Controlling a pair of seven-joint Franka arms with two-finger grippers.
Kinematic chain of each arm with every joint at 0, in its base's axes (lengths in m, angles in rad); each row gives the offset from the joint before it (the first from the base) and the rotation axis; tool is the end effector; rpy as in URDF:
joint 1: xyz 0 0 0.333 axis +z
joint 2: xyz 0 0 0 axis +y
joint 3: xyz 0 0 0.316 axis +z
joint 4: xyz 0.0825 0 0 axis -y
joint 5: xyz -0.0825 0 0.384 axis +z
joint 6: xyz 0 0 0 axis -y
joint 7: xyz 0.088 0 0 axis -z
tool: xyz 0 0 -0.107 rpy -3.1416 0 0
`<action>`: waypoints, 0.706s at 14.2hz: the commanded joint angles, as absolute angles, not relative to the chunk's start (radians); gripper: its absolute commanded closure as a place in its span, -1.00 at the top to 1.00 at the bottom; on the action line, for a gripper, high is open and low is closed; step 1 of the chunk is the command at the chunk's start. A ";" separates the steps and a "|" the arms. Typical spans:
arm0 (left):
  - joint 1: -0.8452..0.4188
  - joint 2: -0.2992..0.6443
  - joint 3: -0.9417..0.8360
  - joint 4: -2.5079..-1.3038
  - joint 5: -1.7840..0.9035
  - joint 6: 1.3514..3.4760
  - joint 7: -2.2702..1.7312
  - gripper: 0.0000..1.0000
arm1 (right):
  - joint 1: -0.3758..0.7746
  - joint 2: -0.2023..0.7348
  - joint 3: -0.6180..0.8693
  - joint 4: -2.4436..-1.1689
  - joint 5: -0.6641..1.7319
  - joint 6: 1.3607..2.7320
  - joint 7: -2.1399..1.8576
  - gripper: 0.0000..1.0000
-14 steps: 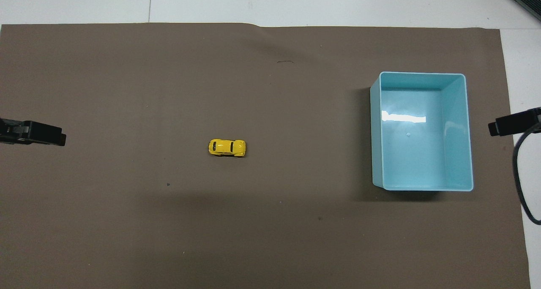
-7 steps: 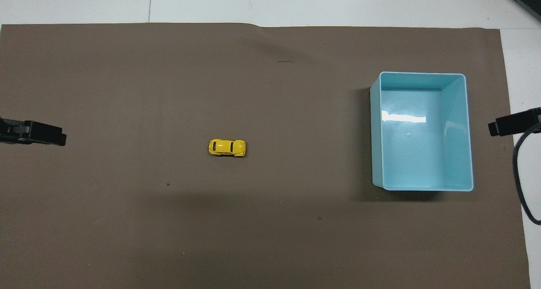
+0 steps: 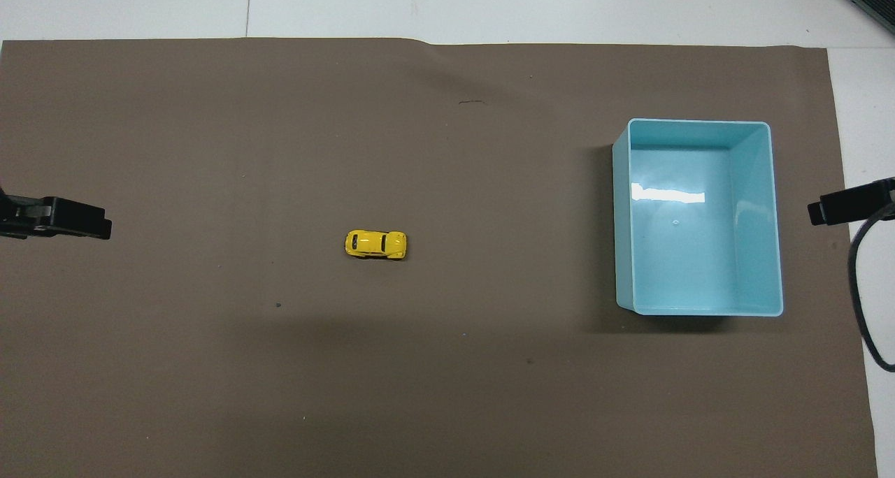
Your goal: Wind up and store yellow beetle car
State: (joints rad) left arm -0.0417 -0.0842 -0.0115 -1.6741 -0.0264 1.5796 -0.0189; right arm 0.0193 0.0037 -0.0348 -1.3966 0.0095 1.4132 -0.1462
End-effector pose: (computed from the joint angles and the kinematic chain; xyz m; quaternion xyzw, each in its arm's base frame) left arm 0.5271 -0.0311 0.6221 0.9998 -0.0169 -0.0056 0.0125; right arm 0.5374 -0.0071 0.6893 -0.9978 -0.0661 -0.0068 0.0041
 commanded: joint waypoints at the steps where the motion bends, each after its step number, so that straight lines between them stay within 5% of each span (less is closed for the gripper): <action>1: -0.038 -0.049 -0.021 -1.704 -0.032 1.624 -0.173 1.00 | 0.006 -0.014 -0.026 -1.417 0.014 1.425 -0.132 1.00; 10: -0.169 0.027 -0.025 -1.836 -0.067 1.894 -1.039 1.00 | 0.006 -0.014 -0.026 -1.417 0.014 1.425 -0.132 1.00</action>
State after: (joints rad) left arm -0.1188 -0.0003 -0.0365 -1.8180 -0.0592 1.8363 -0.8582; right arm 0.0193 0.0037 -0.0348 -1.3966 0.0095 1.4132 -0.1462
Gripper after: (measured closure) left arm 0.000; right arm 0.000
